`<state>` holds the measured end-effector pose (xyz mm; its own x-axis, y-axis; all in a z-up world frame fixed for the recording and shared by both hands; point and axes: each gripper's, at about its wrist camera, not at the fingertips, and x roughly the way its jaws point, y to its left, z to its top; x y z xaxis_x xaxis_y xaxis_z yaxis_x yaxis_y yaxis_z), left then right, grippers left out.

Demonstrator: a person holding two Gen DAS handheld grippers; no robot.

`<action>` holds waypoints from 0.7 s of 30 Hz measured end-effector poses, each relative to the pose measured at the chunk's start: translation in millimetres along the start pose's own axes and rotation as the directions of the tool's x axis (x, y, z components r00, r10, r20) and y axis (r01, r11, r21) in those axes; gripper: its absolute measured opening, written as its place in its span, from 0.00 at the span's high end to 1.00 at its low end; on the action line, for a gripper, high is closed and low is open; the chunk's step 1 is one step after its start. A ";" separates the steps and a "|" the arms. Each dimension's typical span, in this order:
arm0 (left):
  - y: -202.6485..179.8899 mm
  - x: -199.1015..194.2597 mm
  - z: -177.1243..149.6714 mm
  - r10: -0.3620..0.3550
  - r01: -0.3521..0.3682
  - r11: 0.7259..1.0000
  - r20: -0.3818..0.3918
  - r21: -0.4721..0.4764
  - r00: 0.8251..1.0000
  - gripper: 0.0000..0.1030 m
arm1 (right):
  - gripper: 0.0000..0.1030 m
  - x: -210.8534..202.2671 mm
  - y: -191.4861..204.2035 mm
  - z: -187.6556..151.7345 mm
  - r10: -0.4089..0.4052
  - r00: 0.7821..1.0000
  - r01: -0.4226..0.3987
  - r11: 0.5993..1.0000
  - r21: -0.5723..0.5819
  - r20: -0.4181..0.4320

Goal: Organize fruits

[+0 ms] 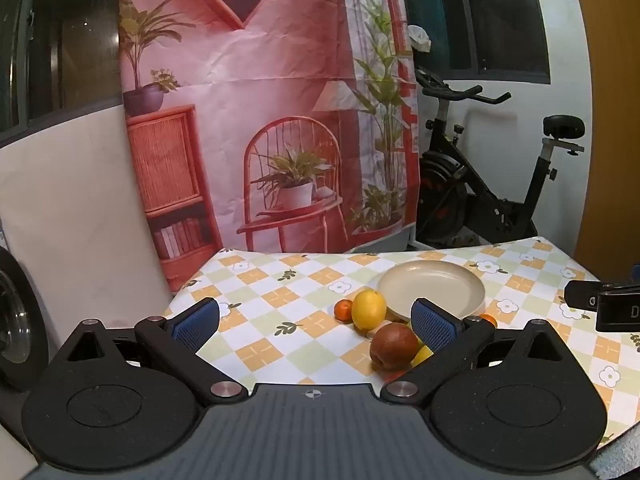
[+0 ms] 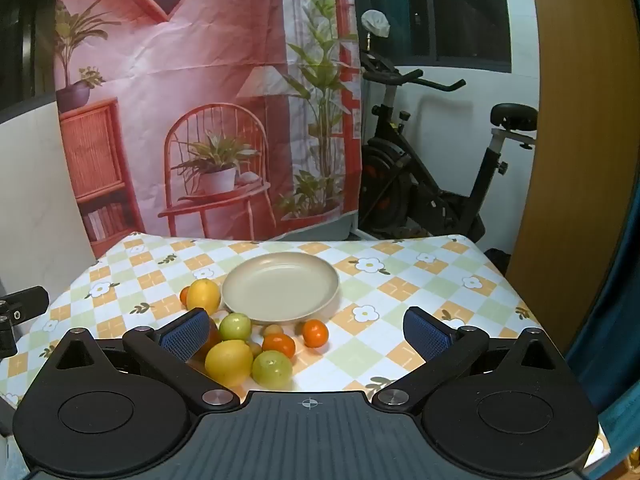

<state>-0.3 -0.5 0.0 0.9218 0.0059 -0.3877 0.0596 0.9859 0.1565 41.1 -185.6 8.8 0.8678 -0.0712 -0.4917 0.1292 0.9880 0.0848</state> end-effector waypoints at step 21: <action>0.4 -3.2 -1.8 -0.009 0.009 1.000 -0.004 0.010 1.000 0.00 | 0.00 -6.4 0.8 0.5 -0.002 1.000 0.003 1.000 -0.008 0.016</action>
<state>-3.9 0.2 -0.3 0.9195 -0.0027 -0.3931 0.0721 0.9842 0.1620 35.8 -184.4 12.5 0.8751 -0.0759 -0.4780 0.1274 0.9889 0.0762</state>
